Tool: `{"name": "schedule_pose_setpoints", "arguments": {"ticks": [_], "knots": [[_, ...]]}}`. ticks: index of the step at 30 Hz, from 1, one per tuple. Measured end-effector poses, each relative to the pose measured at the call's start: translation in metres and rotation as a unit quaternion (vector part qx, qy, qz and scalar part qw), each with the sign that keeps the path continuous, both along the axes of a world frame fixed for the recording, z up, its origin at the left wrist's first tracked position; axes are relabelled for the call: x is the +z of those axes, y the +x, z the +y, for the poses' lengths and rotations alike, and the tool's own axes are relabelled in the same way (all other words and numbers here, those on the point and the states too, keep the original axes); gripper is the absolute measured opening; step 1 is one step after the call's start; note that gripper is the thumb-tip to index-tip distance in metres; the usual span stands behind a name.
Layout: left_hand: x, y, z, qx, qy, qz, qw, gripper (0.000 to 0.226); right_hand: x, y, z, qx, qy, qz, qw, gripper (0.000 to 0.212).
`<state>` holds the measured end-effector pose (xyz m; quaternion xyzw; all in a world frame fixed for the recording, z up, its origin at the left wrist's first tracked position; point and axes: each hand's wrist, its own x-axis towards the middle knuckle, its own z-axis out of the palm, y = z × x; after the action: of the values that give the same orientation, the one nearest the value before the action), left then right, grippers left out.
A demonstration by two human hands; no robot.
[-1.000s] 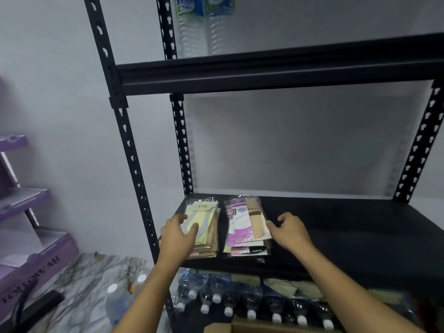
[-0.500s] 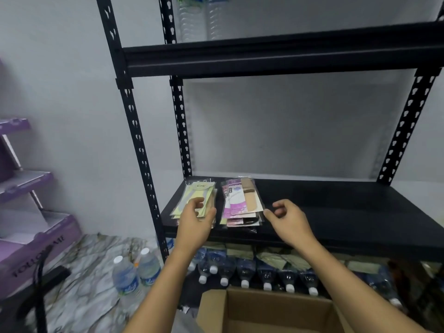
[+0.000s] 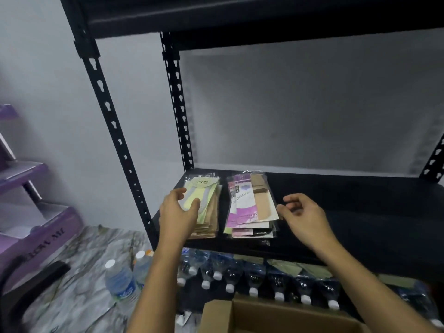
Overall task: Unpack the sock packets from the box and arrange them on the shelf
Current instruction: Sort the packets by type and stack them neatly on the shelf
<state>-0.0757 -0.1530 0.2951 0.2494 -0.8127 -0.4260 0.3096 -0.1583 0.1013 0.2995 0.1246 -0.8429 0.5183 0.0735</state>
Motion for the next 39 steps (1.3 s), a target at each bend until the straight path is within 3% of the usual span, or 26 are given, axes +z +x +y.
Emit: {"name": "schedule_pose_setpoints", "arguments": {"ticks": [11, 16, 23, 34, 39], "knots": [[-0.016, -0.017, -0.035, 0.009, -0.075, -0.052, 0.996, 0.039, -0.029, -0.031, -0.008, -0.006, -0.043, -0.057, 0.997, 0.022], [-0.020, -0.016, -0.042, 0.026, -0.050, -0.102, 0.993, 0.048, -0.026, -0.031, -0.011, -0.006, -0.030, -0.084, 0.996, 0.026], [-0.020, -0.011, -0.043, 0.059, -0.030, -0.152, 0.986, 0.056, -0.027, -0.025, -0.015, 0.029, -0.071, -0.156, 0.985, 0.013], [-0.013, -0.002, -0.048, 0.059, -0.012, -0.161, 0.985, 0.052, -0.025, -0.027, -0.013, 0.025, -0.135, -0.167, 0.976, 0.013], [0.000, 0.003, -0.051, 0.031, 0.094, -0.121, 0.988, 0.054, -0.021, -0.028, -0.011, 0.024, -0.161, -0.178, 0.970, 0.013]]}}
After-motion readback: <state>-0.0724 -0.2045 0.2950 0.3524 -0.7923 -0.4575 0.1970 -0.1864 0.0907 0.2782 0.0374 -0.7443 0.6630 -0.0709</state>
